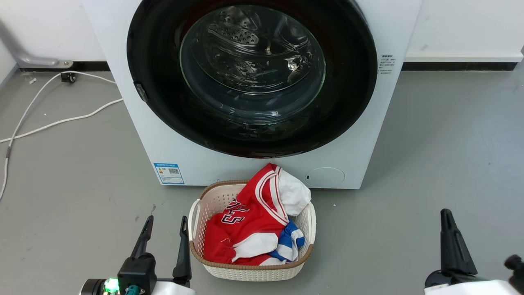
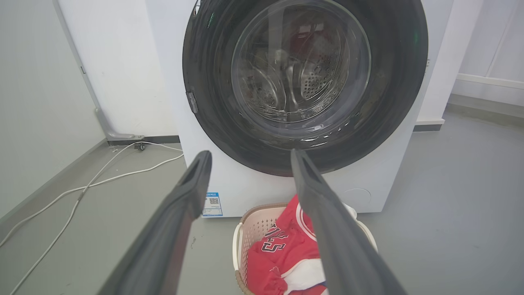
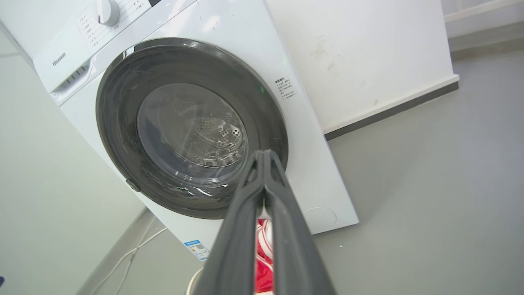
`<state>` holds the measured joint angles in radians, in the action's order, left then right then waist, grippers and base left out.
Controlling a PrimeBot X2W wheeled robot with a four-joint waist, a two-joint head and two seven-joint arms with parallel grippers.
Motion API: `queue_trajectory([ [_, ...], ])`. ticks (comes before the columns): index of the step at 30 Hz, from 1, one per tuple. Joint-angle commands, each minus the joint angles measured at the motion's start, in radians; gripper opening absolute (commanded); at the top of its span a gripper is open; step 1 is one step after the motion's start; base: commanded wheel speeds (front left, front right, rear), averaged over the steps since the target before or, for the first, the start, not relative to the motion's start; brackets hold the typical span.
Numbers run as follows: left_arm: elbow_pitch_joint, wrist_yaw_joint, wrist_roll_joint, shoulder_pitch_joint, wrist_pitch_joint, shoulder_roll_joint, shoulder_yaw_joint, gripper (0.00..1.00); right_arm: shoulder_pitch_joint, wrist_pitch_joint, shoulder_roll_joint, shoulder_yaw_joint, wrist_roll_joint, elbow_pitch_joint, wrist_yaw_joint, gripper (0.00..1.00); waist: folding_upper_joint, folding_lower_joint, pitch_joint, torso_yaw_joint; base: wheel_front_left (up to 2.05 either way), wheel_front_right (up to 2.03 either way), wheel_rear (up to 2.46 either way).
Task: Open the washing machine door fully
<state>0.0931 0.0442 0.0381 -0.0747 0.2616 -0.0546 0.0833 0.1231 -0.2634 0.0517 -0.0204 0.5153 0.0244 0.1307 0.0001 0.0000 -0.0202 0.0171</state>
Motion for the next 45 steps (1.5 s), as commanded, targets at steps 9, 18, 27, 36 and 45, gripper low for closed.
queue_trajectory([
  [9,0.004,-0.005,-0.003,-0.003,0.005,0.002,-0.005,1.00,-0.022,-0.002,0.000,0.041,0.657,0.024,0.000,0.00,-0.0001,0.0000,-0.002,-0.001,0.00,0.00,0.00],
  [18,0.005,0.000,-0.002,-0.003,0.005,0.004,-0.005,1.00,0.007,0.085,0.004,0.068,1.083,-0.041,0.000,0.00,-0.0001,0.0000,-0.001,0.001,0.00,0.00,0.00],
  [27,0.001,0.003,-0.007,-0.005,0.005,0.004,-0.007,1.00,0.043,0.285,0.003,0.014,1.206,-0.101,0.000,0.00,-0.0001,0.0000,0.000,-0.002,0.00,0.00,0.00],
  [36,0.001,0.001,-0.009,-0.004,0.005,0.004,-0.007,1.00,0.055,0.352,-0.001,-0.001,1.187,-0.108,0.000,0.00,-0.0001,0.0000,0.001,0.001,0.00,0.00,0.00],
  [45,0.002,0.005,-0.014,-0.007,0.005,0.005,-0.010,1.00,0.060,0.348,-0.002,0.011,1.174,-0.104,0.000,0.00,-0.0001,0.0000,0.002,-0.001,0.00,0.00,0.00],
])
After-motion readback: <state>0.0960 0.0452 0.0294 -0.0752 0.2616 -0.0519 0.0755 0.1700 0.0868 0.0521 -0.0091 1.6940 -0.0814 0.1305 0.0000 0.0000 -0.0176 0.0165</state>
